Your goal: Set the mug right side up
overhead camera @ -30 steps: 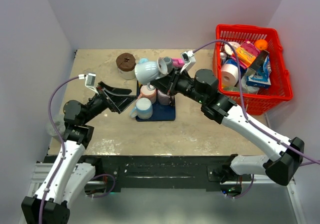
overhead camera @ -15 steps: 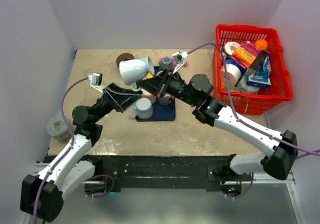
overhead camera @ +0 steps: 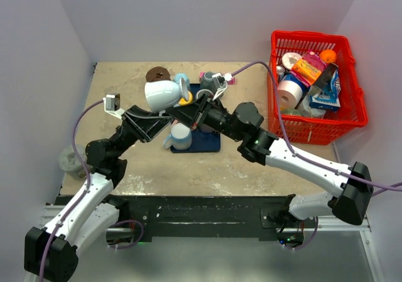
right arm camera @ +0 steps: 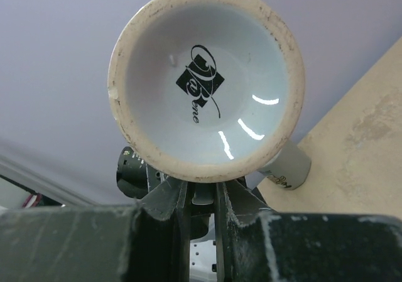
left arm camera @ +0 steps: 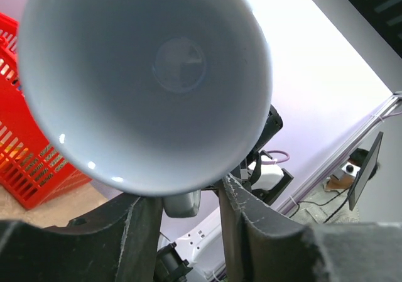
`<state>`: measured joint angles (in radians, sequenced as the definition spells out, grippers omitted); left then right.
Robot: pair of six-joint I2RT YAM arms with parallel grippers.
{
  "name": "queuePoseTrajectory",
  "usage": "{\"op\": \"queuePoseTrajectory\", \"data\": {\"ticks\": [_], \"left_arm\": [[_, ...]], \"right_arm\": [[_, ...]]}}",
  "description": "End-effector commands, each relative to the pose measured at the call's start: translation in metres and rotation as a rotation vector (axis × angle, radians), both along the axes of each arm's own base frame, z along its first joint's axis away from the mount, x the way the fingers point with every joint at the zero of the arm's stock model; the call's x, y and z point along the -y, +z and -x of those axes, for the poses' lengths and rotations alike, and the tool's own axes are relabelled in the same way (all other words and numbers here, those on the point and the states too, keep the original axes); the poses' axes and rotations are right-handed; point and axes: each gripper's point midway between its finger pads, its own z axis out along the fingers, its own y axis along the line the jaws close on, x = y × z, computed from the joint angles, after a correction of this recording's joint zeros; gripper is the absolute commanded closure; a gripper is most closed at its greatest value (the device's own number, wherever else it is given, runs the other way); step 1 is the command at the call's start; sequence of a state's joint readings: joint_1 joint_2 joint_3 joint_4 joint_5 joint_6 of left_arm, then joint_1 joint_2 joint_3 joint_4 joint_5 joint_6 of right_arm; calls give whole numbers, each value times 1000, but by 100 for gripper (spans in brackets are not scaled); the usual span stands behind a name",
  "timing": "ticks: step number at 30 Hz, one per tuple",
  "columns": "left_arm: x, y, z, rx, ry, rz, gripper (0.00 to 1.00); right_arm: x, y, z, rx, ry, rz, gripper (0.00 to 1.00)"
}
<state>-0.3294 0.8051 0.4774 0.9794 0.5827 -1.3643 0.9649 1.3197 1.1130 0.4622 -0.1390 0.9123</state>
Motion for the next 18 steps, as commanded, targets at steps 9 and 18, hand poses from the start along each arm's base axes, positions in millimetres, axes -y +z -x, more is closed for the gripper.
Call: {"op": "queuePoseTrajectory", "data": {"ticks": [9,18], "left_arm": [[-9,31,-17,81,150,-10,55],[-7,41,-33,63,131,66,71]], "right_arm": [[28,58,27,117,13,-90,100],[23,53,32,117,63,-32,100]]}}
